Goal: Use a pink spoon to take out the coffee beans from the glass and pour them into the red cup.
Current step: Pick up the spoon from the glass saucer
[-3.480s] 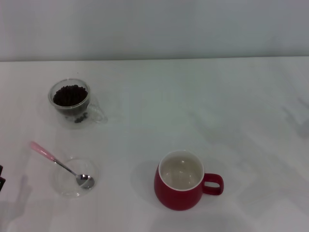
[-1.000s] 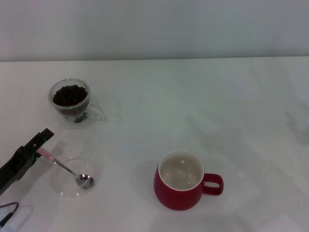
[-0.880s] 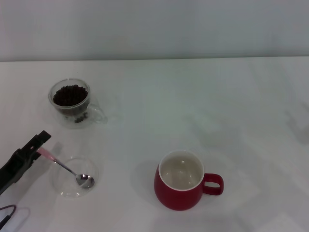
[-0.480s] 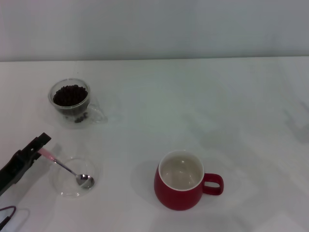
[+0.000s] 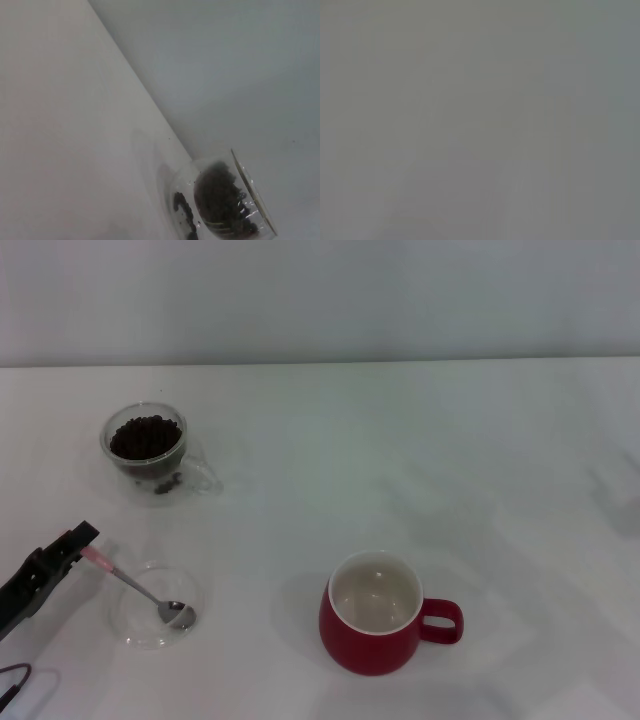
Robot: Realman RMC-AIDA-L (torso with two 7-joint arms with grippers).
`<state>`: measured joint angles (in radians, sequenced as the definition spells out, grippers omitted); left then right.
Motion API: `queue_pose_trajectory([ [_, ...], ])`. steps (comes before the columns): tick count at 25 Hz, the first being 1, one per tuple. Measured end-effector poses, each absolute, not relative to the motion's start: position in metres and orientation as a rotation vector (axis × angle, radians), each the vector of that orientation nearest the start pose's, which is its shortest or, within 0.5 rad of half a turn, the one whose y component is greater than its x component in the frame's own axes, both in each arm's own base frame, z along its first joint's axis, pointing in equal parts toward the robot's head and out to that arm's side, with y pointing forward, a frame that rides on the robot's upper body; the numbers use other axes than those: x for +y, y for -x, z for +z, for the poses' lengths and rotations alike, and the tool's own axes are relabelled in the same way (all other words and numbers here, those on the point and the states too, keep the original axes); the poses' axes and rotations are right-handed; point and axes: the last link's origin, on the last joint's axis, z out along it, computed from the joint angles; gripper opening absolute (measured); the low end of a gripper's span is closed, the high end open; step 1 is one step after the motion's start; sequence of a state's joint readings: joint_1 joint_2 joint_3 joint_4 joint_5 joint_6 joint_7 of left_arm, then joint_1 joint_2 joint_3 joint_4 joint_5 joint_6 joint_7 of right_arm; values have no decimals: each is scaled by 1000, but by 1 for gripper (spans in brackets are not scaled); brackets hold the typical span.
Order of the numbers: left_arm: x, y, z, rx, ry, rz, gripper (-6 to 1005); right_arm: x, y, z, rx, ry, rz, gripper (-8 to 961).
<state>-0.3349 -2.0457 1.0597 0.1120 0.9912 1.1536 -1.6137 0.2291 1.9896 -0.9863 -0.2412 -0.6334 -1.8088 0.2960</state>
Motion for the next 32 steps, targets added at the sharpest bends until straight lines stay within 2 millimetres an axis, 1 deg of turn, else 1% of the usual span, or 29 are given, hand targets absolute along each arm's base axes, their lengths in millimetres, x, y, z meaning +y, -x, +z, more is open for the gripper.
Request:
queue_pose_trajectory([
  [3, 277, 366, -37, -1764, 1570, -1148, 341, 252, -321, 90, -81, 1561, 983, 544],
  [14, 276, 367, -37, -1756, 1567, -1146, 346, 253, -320, 89, -83, 1560, 991, 545],
  [20, 276, 367, -37, -1752, 1567, -1142, 193, 251, -319, 88, -85, 1557, 997, 545],
  [23, 275, 368, -36, -1745, 1559, -1142, 156, 250, -320, 88, -84, 1557, 997, 545],
  [25, 272, 371, -33, -1730, 1549, -1148, 132, 250, -320, 88, -83, 1557, 997, 545],
  [32, 262, 374, -11, -1597, 1589, -1190, 133, 250, -319, 87, -83, 1563, 999, 545],
])
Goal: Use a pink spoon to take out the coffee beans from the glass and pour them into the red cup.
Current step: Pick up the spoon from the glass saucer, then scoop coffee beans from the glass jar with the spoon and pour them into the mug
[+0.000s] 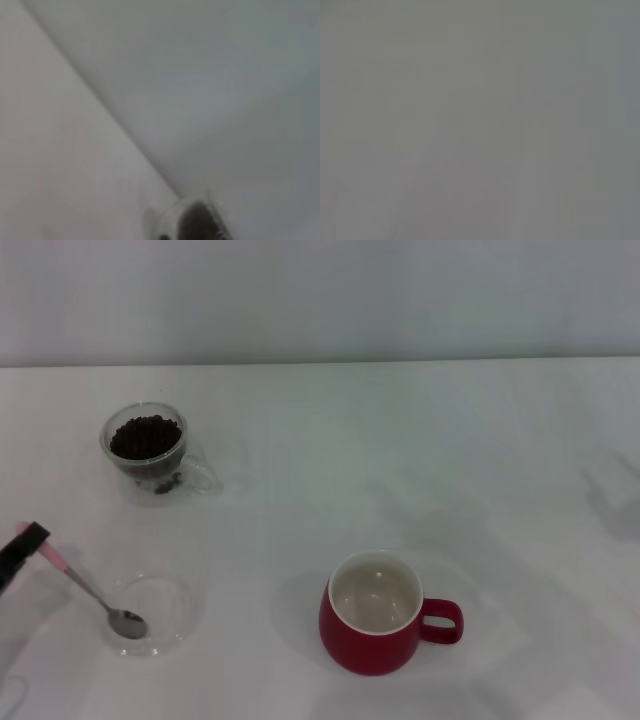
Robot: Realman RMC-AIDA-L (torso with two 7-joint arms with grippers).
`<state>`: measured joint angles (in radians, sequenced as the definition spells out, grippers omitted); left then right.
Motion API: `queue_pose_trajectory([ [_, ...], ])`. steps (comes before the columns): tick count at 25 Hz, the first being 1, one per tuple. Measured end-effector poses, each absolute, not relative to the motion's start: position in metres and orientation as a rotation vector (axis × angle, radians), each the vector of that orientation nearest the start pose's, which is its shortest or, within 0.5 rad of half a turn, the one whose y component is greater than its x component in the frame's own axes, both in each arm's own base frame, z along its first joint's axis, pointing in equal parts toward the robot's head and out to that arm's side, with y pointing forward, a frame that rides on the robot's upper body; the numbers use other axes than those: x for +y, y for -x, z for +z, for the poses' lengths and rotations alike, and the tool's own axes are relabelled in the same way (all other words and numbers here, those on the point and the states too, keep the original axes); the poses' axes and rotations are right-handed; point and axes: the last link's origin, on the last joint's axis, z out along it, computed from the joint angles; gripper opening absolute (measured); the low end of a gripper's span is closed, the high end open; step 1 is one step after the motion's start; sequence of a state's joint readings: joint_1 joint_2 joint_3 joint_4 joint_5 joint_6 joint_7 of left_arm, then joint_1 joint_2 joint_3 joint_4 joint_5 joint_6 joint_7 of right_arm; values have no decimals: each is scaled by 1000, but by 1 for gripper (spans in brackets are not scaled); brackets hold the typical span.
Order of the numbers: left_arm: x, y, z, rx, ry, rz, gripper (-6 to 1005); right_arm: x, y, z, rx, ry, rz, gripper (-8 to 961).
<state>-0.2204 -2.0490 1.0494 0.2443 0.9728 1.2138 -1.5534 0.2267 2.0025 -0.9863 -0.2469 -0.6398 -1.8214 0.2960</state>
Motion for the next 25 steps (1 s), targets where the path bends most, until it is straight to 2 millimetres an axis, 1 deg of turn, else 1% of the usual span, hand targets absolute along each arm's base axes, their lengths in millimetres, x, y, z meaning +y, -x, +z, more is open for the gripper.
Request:
queue_pose_trajectory([
  [3, 259, 371, -1, -1531, 1635, -1222, 132, 251, -318, 86, -85, 1566, 1001, 545],
  [7, 260, 361, 11, -1415, 1722, -1271, 132, 252, -317, 86, -88, 1571, 1004, 545],
  [9, 262, 358, 16, -1366, 1750, -1279, 133, 251, -317, 85, -90, 1573, 1006, 545],
  [13, 273, 352, 36, -1250, 1811, -1274, 133, 250, -315, 84, -98, 1582, 1016, 545],
  [17, 291, 346, 59, -1152, 1858, -1256, 134, 247, -312, 80, -108, 1597, 1039, 545],
  [20, 314, 342, 81, -1112, 1868, -1234, 133, 244, -309, 77, -122, 1610, 1066, 545],
  [21, 320, 341, 86, -1105, 1871, -1227, 133, 244, -307, 76, -126, 1617, 1074, 545],
  [22, 320, 341, 86, -1105, 1871, -1227, 132, 243, -306, 75, -130, 1624, 1081, 545],
  [23, 342, 337, 103, -1099, 1880, -1181, 132, 243, -305, 74, -135, 1631, 1088, 545],
  [25, 358, 331, 112, -1098, 1893, -1156, 132, 242, -303, 73, -144, 1637, 1101, 545],
])
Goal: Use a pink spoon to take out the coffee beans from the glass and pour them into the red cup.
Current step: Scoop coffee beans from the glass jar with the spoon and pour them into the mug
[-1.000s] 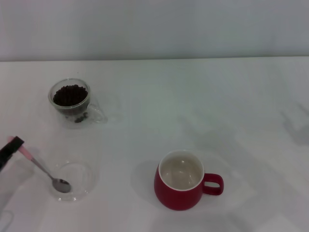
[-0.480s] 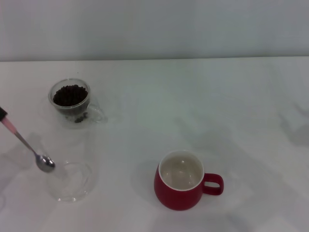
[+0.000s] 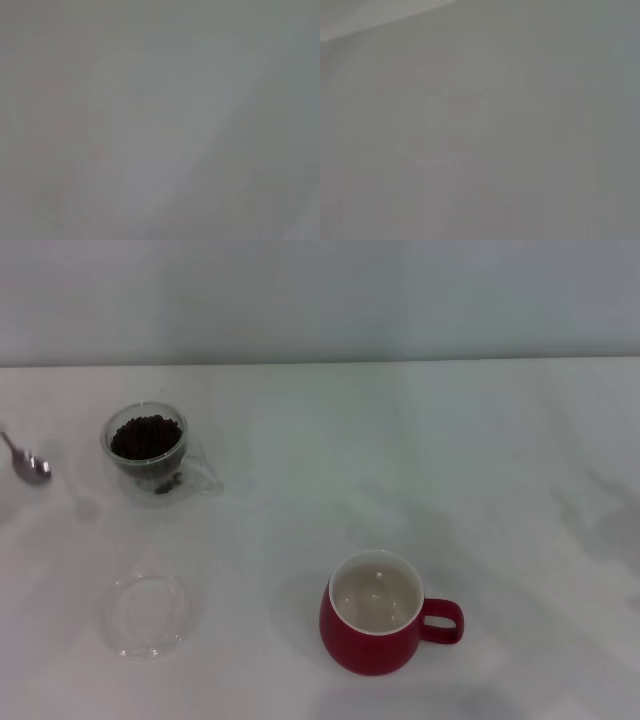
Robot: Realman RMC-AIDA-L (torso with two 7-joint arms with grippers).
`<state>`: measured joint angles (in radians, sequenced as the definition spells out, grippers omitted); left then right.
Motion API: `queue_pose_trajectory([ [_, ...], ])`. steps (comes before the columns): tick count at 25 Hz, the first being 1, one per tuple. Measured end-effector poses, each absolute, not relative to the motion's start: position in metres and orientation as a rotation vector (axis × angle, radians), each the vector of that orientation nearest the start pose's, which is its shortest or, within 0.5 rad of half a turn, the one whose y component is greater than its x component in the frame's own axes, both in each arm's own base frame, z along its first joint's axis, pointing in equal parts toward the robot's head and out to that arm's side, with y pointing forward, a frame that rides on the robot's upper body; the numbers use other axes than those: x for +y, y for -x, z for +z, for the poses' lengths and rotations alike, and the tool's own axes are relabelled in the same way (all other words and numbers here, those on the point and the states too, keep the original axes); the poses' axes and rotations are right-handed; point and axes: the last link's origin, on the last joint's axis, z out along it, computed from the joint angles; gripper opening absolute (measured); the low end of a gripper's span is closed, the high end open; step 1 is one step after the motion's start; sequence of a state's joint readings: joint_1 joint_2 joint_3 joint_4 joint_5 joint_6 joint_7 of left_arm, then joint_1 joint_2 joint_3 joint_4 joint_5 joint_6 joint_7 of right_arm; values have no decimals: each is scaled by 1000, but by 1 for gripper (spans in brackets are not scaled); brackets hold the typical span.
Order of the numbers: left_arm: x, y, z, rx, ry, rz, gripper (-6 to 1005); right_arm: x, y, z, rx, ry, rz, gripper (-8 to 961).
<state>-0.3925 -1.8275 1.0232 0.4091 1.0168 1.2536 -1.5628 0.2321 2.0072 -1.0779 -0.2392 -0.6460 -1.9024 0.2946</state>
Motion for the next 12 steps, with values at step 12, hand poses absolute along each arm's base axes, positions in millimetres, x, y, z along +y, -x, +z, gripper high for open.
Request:
queue_pose_trajectory([
  [12, 448, 270, 112, -1099, 2035, -893, 134, 241, -298, 70, -152, 1647, 1141, 545],
])
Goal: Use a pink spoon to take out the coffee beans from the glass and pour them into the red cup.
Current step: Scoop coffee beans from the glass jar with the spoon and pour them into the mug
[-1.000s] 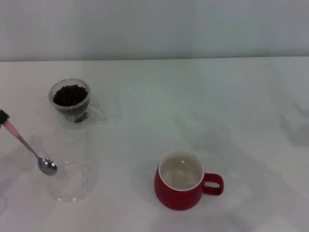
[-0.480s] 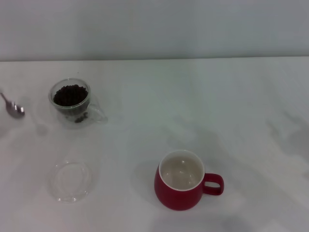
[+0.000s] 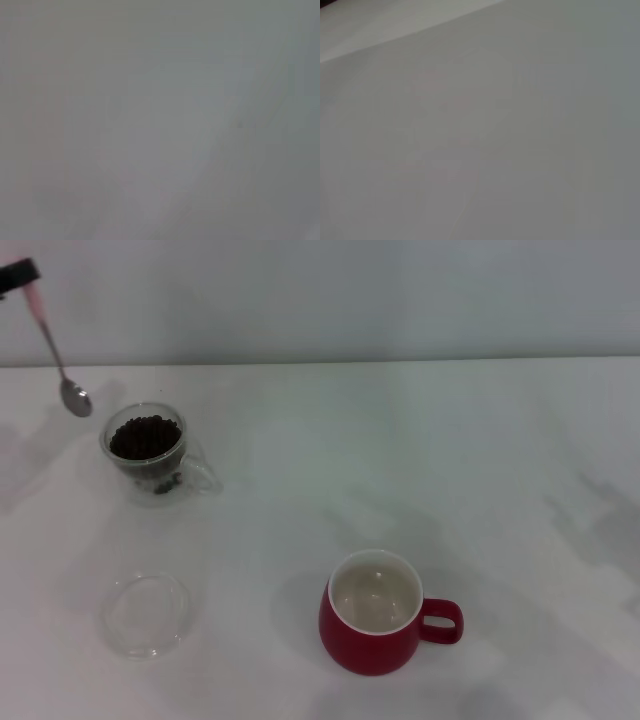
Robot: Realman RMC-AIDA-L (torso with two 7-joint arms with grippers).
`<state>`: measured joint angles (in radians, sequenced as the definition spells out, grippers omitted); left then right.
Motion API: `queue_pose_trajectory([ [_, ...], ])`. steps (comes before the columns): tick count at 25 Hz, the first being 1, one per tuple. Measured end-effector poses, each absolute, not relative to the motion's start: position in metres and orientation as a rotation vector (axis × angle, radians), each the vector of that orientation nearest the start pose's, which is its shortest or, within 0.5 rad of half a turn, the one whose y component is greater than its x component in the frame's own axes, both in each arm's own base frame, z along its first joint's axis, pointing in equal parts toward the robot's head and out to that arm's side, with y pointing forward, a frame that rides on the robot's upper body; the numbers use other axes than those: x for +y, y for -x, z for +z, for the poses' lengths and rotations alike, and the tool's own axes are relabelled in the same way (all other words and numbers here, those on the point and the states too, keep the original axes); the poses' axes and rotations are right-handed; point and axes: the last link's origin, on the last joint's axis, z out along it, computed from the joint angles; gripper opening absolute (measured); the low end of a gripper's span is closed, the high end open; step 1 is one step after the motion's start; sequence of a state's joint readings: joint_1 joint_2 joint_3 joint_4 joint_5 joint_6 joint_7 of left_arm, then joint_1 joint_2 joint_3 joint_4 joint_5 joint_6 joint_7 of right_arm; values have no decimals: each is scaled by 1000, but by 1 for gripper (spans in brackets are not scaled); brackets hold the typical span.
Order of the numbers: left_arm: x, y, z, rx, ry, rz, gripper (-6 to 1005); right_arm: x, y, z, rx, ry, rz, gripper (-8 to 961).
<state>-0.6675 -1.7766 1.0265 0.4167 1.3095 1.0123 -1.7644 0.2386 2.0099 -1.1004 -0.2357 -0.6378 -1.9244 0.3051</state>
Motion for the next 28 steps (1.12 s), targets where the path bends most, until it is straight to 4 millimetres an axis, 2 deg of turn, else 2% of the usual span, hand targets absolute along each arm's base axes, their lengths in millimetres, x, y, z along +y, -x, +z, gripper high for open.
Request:
queue_pose_trajectory([
  [6, 462, 254, 99, -1107, 2087, -793, 133, 243, -298, 70, -130, 1650, 1157, 544],
  [20, 458, 265, 72, -1105, 2069, -693, 132, 249, -296, 69, -113, 1662, 1163, 544],
  [28, 460, 259, 52, -1019, 2064, -658, 133, 256, -296, 67, -94, 1674, 1149, 545],
])
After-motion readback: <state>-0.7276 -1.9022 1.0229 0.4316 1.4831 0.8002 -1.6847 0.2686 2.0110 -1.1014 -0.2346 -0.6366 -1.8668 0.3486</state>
